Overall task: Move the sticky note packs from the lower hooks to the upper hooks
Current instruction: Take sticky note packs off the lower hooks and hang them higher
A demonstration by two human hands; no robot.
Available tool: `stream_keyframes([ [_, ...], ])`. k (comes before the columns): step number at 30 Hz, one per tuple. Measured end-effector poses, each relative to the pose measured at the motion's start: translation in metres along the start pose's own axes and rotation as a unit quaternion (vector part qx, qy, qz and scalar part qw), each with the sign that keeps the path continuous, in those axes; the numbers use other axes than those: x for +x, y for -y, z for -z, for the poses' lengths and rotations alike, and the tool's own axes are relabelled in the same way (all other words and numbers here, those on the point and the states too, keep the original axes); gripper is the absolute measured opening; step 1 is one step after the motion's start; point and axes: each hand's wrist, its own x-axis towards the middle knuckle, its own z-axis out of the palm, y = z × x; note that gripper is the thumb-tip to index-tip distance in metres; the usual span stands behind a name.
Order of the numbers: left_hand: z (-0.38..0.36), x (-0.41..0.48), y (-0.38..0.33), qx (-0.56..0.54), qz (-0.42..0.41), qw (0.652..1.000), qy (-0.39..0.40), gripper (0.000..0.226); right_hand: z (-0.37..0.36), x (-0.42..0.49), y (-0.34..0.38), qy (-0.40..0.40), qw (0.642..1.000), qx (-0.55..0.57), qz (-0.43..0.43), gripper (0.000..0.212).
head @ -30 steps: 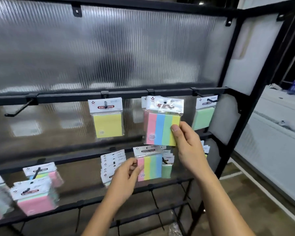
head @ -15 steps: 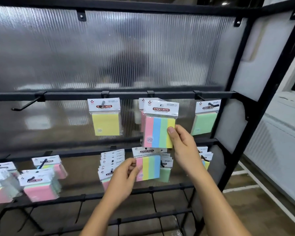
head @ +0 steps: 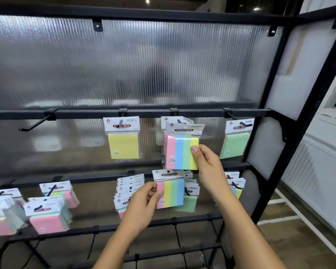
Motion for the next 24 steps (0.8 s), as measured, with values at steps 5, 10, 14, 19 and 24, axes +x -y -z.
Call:
stream_keyframes([
  [5,0.0,0.002,0.002,-0.002,-0.006,1.0,0.002,0.012,0.003,-0.006,-0.002,0.0,1.0,0.016,0.019,0.041],
  [10,0.0,0.005,0.008,-0.001,-0.003,1.0,0.007,0.011,0.004,-0.007,0.003,-0.003,0.999,0.024,0.023,0.033],
  [14,-0.001,0.009,0.009,-0.008,-0.002,1.0,0.008,0.01,0.004,-0.007,0.003,0.002,0.999,0.03,0.026,0.032],
  [19,-0.001,0.011,0.011,-0.004,-0.006,1.0,0.003,0.012,0.003,-0.006,0.003,0.002,0.999,0.036,0.034,0.033],
  [24,-0.001,0.014,0.013,0.0,-0.005,1.0,0.01,0.009,0.004,-0.003,0.0,0.008,0.999,0.041,0.033,0.038],
])
